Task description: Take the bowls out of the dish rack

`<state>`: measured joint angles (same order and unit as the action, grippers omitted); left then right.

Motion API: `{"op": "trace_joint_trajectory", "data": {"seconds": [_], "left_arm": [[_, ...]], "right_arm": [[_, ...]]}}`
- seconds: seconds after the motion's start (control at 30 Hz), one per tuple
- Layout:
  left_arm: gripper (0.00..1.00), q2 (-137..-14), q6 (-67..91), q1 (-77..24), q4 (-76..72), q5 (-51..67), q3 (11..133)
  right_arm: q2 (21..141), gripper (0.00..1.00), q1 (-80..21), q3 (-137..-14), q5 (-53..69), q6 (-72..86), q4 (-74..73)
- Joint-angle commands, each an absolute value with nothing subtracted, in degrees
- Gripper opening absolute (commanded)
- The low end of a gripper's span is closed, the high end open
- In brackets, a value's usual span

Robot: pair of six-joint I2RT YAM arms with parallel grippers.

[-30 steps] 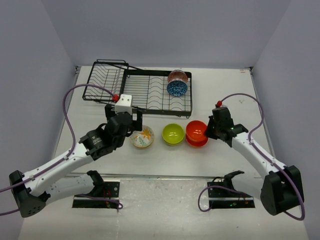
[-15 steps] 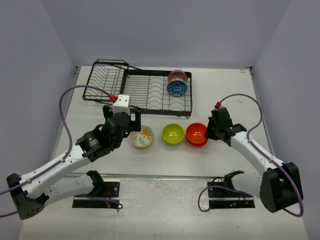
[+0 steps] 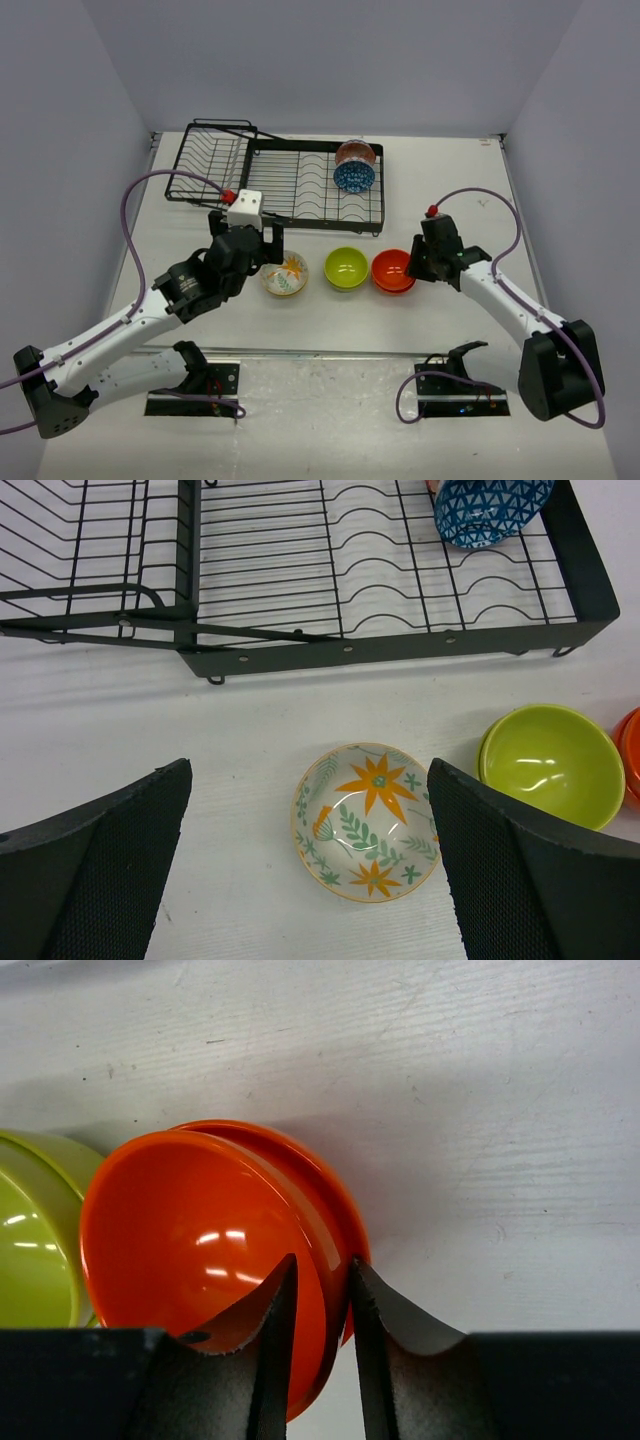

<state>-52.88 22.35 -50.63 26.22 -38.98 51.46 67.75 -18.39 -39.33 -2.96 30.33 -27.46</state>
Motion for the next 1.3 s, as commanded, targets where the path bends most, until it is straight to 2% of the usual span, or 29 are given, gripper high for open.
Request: {"op": "trace_joint_trajectory", "data": {"seconds": [0.0, 0.13, 0.23, 0.37, 0.47, 0.53, 0.63, 0.83, 1.03, 1.13, 1.27], "left_arm": [[1.00, -52.56, 22.15, -50.36, 25.93, -38.93, 52.03], [1.00, -51.94, 21.89, -50.36, 25.93, -38.94, 51.94], [1.00, -52.12, 21.45, -50.36, 26.63, -39.55, 52.12], [1.00, -51.33, 21.62, -50.36, 27.25, -40.17, 51.86], [1.00, -51.15, 21.62, -50.36, 26.72, -39.90, 51.68], [1.00, -51.33, 21.53, -50.36, 26.54, -39.64, 51.68], [1.00, -51.68, 21.53, -50.36, 26.28, -39.38, 51.68], [1.00, -52.03, 21.53, -50.36, 25.49, -39.11, 51.68], [1.00, -53.87, 22.41, -50.36, 22.42, -36.57, 51.42], [1.00, -55.02, 23.73, -50.36, 19.70, -35.95, 50.98], [1.00, -57.38, 25.40, -50.36, 13.90, -33.06, 51.06]], "right_arm": [[64.95, 0.29, -18.63, -42.19, -1.58, 29.09, -28.65], [64.25, 0.31, -18.63, -42.63, -1.67, 29.18, -29.53], [64.07, 0.37, -18.63, -43.07, -1.41, 29.18, -30.49], [63.37, 0.38, -18.72, -44.21, -2.37, 29.18, -32.60], [61.80, 0.31, -18.63, -45.17, -3.87, 29.27, -33.92], [61.35, 0.22, -18.63, -45.09, -3.52, 29.18, -33.58], [62.22, 0.13, -18.63, -44.56, -3.60, 29.18, -33.31], [65.91, 0.08, -18.72, -42.63, -2.55, 29.53, -30.59], [65.57, 0.07, -18.72, -42.19, -2.99, 29.88, -30.15], [63.55, 0.14, -18.72, -42.89, -3.95, 29.88, -30.76], [60.83, 0.33, -18.72, -45.43, -5.36, 29.97, -32.69]]}}
